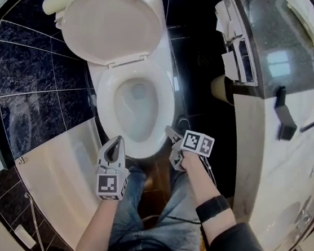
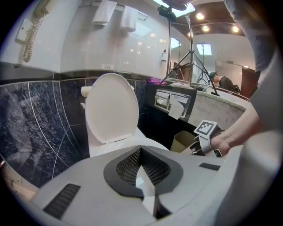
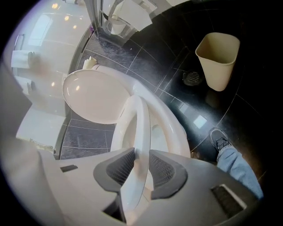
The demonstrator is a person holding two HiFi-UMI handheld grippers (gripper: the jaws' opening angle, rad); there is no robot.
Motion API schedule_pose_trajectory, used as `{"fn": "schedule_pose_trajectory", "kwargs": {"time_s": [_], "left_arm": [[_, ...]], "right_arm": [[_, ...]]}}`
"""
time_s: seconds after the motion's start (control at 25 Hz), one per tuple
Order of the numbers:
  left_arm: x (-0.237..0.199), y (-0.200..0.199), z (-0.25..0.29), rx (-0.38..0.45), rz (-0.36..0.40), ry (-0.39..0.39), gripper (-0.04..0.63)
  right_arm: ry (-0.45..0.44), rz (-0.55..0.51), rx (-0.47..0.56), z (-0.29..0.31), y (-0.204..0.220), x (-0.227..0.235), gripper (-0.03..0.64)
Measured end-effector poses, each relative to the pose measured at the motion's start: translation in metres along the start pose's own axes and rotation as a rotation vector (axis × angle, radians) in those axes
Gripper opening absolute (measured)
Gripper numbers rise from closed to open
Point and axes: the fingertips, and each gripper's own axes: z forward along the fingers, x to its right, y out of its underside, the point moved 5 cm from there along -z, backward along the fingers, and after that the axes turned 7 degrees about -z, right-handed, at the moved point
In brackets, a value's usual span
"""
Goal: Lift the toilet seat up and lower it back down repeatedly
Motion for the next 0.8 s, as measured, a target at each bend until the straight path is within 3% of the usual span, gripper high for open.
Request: {"fn": "schedule_pose_trajectory", "kwargs": {"time_s": [0.24, 0.48, 0.68, 0.8], "left_arm": [[0.007, -0.001, -0.044, -0.034, -0.036, -0.026, 0.0], [0.019, 0.035, -0.08, -0.136, -0.06, -0.029, 0.0], [0.025, 0.076, -0.073, -0.249, -0.141, -0.034, 0.0], [0.026, 0.075, -0.046, -0.271, -0.159, -0.018, 0.0]], "right_arm": [[0.026, 0.0, -0.031, -0.025, -0.021, -0.042, 0.123], [0.008, -0.007, -0.026, -0.043, -0.048, -0.077, 0.127], [0.014, -0.006, -0.03, -0.049, -0.058, -0.092, 0.127], [0.007, -0.007, -0.026, -0.05, -0.065, -0.099, 0.127]]}}
